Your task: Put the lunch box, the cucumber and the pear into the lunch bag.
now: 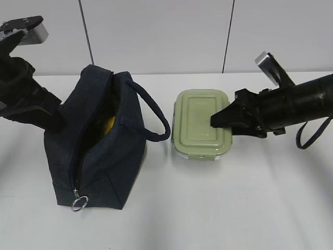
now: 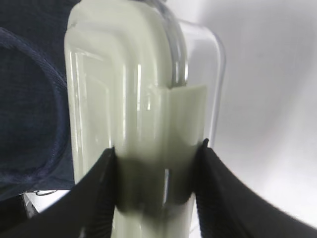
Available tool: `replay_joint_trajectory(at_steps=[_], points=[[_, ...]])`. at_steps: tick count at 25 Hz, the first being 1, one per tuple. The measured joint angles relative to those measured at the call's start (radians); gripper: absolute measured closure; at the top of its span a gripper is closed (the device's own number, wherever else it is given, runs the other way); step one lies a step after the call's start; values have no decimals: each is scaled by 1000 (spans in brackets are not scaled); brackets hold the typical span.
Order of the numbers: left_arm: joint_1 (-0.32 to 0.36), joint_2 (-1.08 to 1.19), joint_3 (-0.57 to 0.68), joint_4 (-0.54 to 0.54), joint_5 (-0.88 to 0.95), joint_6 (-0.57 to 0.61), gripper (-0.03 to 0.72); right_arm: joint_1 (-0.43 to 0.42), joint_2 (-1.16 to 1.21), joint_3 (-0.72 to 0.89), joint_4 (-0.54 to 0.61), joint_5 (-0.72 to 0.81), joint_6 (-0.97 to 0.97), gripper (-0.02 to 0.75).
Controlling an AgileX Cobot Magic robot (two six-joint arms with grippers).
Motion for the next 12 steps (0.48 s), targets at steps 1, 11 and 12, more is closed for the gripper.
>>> replay_joint_trajectory(at_steps=[1, 11, 12], points=[[0, 0, 0, 0, 0, 0, 685, -13, -10, 1, -21, 1, 11, 421], [0, 0, 0, 1, 1, 0, 685, -26, -87, -55, -13, 166, 45, 423], [0, 0, 0, 1, 1, 0, 685, -23, -96, -69, -3, 181, 52, 423]])
